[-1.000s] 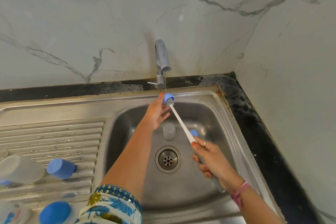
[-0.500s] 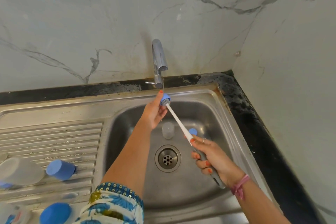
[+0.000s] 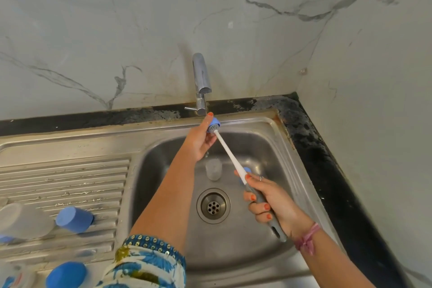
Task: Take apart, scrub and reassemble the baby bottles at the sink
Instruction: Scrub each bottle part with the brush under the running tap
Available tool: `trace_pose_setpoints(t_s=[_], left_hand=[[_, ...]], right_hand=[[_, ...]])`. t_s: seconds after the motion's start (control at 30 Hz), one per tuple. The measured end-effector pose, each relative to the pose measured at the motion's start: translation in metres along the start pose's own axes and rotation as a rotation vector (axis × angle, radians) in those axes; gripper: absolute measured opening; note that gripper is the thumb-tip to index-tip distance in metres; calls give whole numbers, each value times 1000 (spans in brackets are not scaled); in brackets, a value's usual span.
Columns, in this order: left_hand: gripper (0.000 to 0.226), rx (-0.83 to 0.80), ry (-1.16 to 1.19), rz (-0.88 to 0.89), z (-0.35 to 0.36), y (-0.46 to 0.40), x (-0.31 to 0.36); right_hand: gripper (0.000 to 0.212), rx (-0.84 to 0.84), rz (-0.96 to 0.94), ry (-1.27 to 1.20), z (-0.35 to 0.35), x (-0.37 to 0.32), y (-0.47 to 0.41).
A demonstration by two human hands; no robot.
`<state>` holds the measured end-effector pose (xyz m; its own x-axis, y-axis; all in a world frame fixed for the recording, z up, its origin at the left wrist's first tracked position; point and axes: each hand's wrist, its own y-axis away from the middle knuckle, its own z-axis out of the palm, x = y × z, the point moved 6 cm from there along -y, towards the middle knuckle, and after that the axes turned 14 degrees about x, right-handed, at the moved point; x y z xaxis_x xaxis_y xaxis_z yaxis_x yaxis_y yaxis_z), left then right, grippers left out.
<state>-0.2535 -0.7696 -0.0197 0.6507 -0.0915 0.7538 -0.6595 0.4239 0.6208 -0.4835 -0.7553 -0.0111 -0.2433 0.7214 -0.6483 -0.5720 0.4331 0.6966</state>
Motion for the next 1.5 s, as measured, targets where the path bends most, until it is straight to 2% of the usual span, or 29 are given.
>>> trace_pose_setpoints(t_s=[0.07, 0.1, 0.13, 0.17, 0.2, 0.3, 0.37, 0.43, 0.5, 0.6, 0.67, 0.7, 0.73, 0.77, 0.83, 0.9, 0.93, 0.97, 1.03, 1.13, 1.17, 1.23, 1.33, 1.4, 1.5], left_hand=[[16, 26, 32, -21, 0, 1, 6], [15, 22, 58, -45, 1, 3, 9], [20, 14, 68, -66, 2, 4, 10], [25, 13, 66, -77, 3, 4, 10], [29, 11, 82, -83, 4, 5, 9], [26, -47, 279, -96, 3, 5, -1], [31, -59, 338, -94, 2, 4, -6], [34, -29, 297, -70, 0, 4, -4], [35, 19, 202, -22, -7, 2, -1], [25, -10, 170, -42, -15, -1, 0], [25, -19, 166, -105, -14, 3, 0], [25, -3, 151, -127, -11, 4, -1], [24, 28, 128, -132, -9, 4, -2], [20, 76, 111, -122, -9, 5, -4], [12, 115, 197, -102, -8, 4, -6], [7, 13, 398, -105, -2, 6, -6], [7, -23, 472, -83, 1, 7, -3], [7, -7, 511, -51, 1, 7, 1], [11, 135, 548, 11, -9, 1, 4], [47, 305, 581, 67, -35, -11, 7], [52, 290, 516, 73, -38, -12, 7], [48, 179, 332, 57, -31, -8, 0], [49, 97, 289, -4, -12, 0, -13], [55, 102, 317, -15, -3, 2, -11], [58, 157, 257, 16, 5, 4, -6]], right_hand=[[35, 312, -433, 748, -17, -15, -3], [35, 386, -623, 1031, -16, -20, -3], [36, 392, -685, 1097, -14, -21, -4], [36, 333, -654, 988, -12, -18, -4], [35, 234, -547, 737, -8, -16, -6], [39, -44, -88, 111, 1, -8, -4], [45, -141, 22, -23, 3, -11, -2], [41, -113, -22, 34, 2, -11, -4], [36, 34, -134, 221, -4, -12, -8], [34, 292, -416, 648, -16, -23, -11], [37, 375, -598, 985, -16, -28, -10], [40, 380, -649, 1070, -13, -27, -8], [41, 349, -656, 1057, -8, -24, -6], [40, 285, -606, 939, -4, -22, -5], [36, 127, -358, 505, -2, -18, -4], [29, -17, -77, 111, 2, -16, 4], [28, -61, -3, 25, 2, -16, 8], [28, -82, 17, 21, 1, -18, 10], [27, -41, -26, 185, -6, -20, 16], [24, 117, -188, 374, -26, -33, 19], [25, 182, -233, 377, -34, -38, 19], [26, 267, -315, 360, -39, -47, 17], [36, 254, -438, 430, -23, -48, 14], [41, 265, -516, 626, -10, -37, 13], [47, 395, -729, 943, 4, -25, 15]])
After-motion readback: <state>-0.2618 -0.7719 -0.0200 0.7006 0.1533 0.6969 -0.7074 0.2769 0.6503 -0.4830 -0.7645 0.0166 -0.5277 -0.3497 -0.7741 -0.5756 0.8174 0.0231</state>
